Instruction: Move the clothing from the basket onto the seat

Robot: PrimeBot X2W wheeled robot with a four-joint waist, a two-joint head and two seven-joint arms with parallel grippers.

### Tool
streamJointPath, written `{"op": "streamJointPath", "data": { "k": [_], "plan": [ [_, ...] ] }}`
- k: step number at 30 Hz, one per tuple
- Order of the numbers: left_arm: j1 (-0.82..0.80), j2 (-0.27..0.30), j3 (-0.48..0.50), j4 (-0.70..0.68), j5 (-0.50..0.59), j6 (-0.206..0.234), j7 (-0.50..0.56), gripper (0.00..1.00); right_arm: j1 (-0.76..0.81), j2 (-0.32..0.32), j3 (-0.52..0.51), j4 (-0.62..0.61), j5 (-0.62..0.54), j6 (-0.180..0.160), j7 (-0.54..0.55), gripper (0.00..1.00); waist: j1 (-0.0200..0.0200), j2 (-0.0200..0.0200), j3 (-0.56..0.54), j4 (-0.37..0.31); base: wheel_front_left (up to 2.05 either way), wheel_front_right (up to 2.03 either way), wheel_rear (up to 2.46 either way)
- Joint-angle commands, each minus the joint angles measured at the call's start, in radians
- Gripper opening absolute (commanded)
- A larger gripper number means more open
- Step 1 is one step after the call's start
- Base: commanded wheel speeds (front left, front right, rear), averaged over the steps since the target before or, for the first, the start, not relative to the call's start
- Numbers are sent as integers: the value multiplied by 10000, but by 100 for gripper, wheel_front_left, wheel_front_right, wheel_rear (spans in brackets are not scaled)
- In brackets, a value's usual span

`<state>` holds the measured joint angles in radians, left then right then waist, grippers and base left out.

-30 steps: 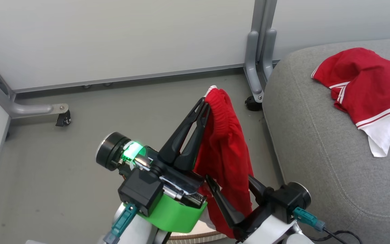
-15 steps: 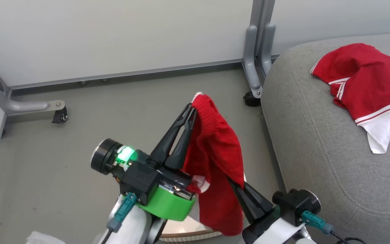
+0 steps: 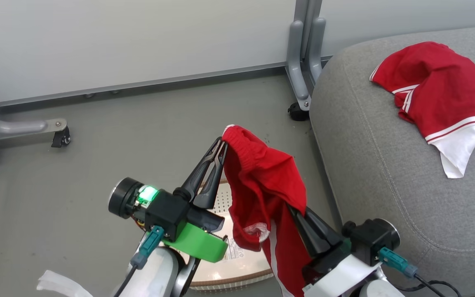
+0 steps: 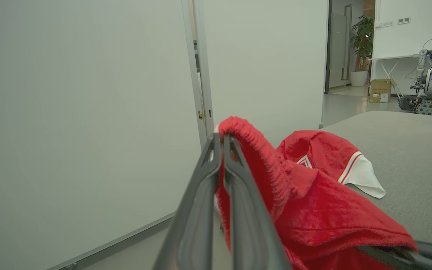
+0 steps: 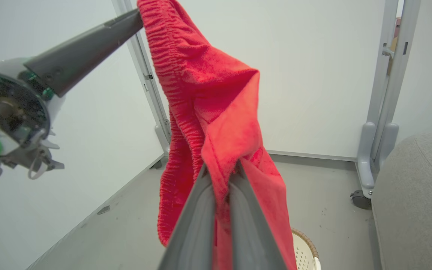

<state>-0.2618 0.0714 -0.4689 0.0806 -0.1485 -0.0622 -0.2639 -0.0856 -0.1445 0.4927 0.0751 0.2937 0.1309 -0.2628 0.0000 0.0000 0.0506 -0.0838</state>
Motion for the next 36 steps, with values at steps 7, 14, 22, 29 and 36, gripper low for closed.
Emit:
{"op": "streamJointPath", "data": {
  "k": [7,14,22,29,36],
  "plan": [
    [59,56,205,680,-209,-104,-6,100,-157,74,-387,-298,-151,-4,-29,0,0,0,157,-63,0,0,0],
    [196,-11,451,1143,-498,-235,-7,100,-305,69,-664,-571,-175,-4,-29,0,0,0,320,-252,0,0,0],
    [346,87,577,1337,-282,-375,-7,100,-528,163,-1353,-1005,-276,-4,-29,0,0,0,505,-677,0,0,0],
    [572,224,582,1044,84,-471,-7,100,-610,196,-1830,-1349,-215,-4,-29,0,0,0,718,-1101,0,0,0],
    [774,263,532,824,196,-562,-7,100,-663,274,-2344,-1620,-284,-4,-29,0,0,0,999,-1731,0,0,0]
  ]
}}
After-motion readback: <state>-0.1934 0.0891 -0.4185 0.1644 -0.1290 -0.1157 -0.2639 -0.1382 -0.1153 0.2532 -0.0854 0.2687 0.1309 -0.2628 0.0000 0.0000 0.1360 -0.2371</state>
